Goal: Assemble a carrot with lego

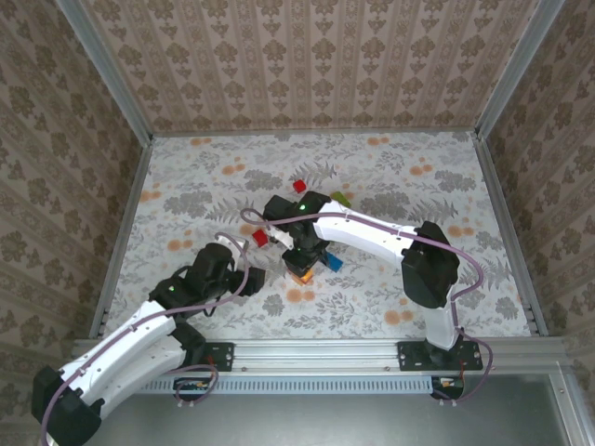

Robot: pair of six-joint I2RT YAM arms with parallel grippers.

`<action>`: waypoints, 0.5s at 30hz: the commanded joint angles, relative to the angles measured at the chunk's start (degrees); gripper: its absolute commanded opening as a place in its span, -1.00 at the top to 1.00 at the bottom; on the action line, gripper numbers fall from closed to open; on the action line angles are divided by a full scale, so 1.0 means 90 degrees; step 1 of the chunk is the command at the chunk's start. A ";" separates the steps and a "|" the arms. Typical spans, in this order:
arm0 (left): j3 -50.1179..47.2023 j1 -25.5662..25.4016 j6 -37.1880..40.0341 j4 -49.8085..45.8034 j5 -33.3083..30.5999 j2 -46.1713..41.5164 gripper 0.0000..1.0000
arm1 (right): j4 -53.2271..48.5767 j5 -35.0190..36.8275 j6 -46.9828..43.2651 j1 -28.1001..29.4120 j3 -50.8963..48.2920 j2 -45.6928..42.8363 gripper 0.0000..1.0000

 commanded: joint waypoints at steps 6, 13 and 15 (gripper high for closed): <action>-0.0057 -0.0049 -0.0048 0.0005 0.0031 -0.0002 -0.68 | -0.0116 -0.0059 0.0031 0.0042 0.0220 0.0263 0.29; -0.0069 -0.0050 -0.0033 0.0038 0.0043 0.0007 -0.68 | -0.0086 -0.0078 0.0041 0.0056 0.0247 0.0354 0.29; -0.0065 -0.0055 -0.0038 0.0039 0.0041 0.0007 -0.68 | -0.0097 -0.0069 0.0041 0.0061 0.0240 0.0380 0.29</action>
